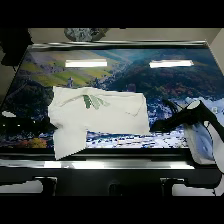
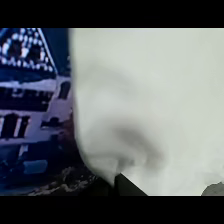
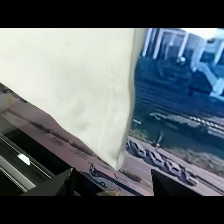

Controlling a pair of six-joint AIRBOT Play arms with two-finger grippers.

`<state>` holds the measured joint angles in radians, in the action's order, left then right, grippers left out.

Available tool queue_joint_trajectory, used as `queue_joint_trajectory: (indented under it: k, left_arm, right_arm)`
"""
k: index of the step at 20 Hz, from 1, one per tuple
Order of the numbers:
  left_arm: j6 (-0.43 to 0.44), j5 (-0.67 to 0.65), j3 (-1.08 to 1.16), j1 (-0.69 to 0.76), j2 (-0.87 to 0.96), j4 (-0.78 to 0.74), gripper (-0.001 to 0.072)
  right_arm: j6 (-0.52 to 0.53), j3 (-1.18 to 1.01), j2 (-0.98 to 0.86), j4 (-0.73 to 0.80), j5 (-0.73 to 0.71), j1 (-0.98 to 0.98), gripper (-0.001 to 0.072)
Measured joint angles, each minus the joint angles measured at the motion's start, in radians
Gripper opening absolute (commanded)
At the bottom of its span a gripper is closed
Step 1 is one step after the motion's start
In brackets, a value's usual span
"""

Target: Fold the shirts.

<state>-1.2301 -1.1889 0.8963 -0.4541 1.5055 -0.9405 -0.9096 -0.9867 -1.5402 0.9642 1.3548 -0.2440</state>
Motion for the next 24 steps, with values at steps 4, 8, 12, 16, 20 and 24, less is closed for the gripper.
queue_joint_trajectory:
  k: [4, 8, 12, 16, 20, 24]
  left_arm:
    - [0.000, 0.001, 0.000, 0.000, 0.000, 0.000, 0.0030]
    - [0.000, 0.000, 0.000, 0.000, 0.000, 0.000, 0.0030]
    - [0.001, -0.011, 0.017, 0.003, -0.004, -0.015, 0.0027]
    - [0.002, -0.064, 0.156, 0.013, -0.105, -0.001, 0.0026]
    - [-0.007, -0.038, 0.489, 0.035, -0.338, 0.095, 0.0028]
    - [-0.043, 0.156, 0.843, 0.042, -0.576, 0.147, 0.0027]
  right_arm:
    - [0.010, 0.060, 0.001, -0.069, -0.028, 0.008, 0.0565]
    - [0.000, 0.080, 0.001, -0.090, -0.121, 0.094, 0.0157]
    - [-0.018, 0.069, 0.005, -0.074, -0.177, 0.146, 0.0041]
    - [-0.007, -0.089, 0.080, -0.005, -0.136, 0.154, 0.0042]
    - [0.008, -0.455, 0.261, 0.157, -0.133, 0.155, 0.0042]
    - [-0.011, -0.811, 0.496, 0.380, -0.258, 0.155, 0.0042]
